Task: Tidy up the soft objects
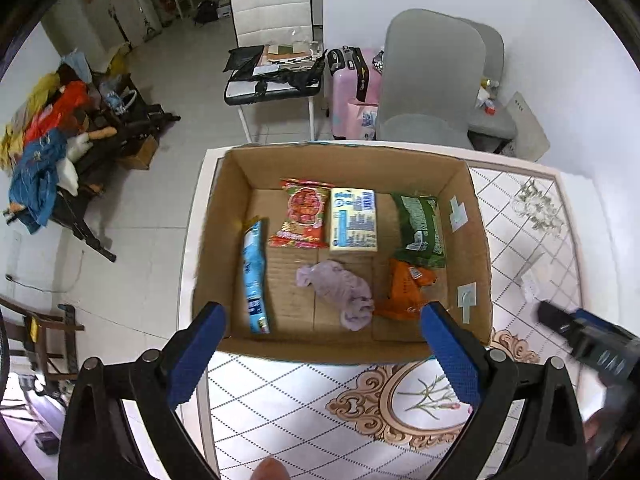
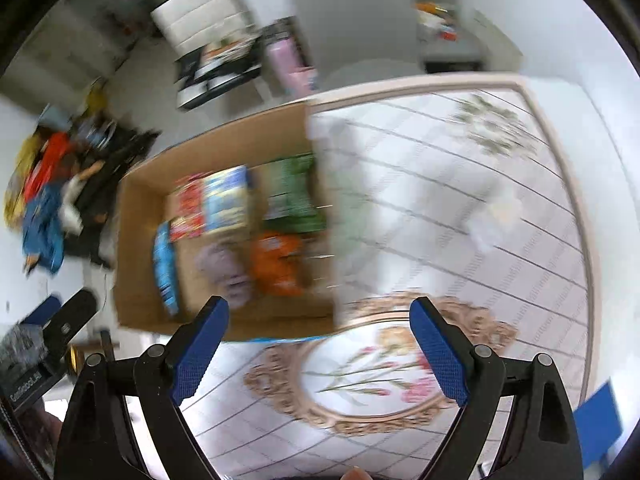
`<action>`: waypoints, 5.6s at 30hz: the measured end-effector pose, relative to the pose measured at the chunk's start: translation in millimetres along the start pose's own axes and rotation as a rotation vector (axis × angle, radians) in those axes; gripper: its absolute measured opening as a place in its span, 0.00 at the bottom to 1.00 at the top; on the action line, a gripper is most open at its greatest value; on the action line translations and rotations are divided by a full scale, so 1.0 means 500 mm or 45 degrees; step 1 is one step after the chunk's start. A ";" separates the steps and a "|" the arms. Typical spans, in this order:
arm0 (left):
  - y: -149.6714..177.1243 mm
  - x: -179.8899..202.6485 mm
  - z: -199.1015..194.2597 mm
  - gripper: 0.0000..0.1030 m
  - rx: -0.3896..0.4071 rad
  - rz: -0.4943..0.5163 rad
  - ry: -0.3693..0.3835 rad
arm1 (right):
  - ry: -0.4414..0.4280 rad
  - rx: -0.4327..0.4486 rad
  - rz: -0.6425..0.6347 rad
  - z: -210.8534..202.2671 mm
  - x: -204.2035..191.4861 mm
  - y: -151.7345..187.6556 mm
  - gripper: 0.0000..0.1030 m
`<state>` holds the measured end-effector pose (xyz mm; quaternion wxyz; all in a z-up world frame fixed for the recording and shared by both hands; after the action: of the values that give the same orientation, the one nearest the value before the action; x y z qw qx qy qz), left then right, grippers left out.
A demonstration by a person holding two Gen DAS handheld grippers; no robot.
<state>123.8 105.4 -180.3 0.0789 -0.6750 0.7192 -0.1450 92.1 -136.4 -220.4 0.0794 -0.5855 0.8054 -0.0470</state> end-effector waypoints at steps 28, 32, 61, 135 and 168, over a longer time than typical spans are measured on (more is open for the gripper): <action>-0.034 0.144 0.319 0.97 -0.300 0.034 -0.271 | 0.266 -0.365 0.565 0.433 0.416 -0.180 0.69; -0.024 0.139 0.323 0.97 -0.320 0.020 -0.247 | 0.276 -0.356 0.502 0.426 0.388 -0.174 0.62; 0.024 -0.197 0.095 0.97 -0.249 -0.249 0.012 | -0.264 -0.127 -0.328 0.034 -0.330 0.004 0.60; 0.105 -0.035 -0.449 0.97 0.241 -0.070 0.029 | 0.207 0.468 -0.295 -0.561 -0.118 0.183 0.91; 0.119 -0.013 -0.468 0.97 0.253 -0.040 0.013 | 0.193 0.531 -0.306 -0.622 -0.118 0.192 0.91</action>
<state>-4.5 138.4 21.5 0.1393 -0.6744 0.6909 -0.2202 -36.7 -55.7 73.4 0.1316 -0.6427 0.7066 -0.2652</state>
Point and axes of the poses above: each gripper's, at about its wrist camera, not at the fingertips, and z roughly the way its jaws point, x to its right, y to its underside, the point moved 6 cm from there along z, roughly the way its jaws point, and after that the axes turned 6 degrees about y, right-handed, at the moved point
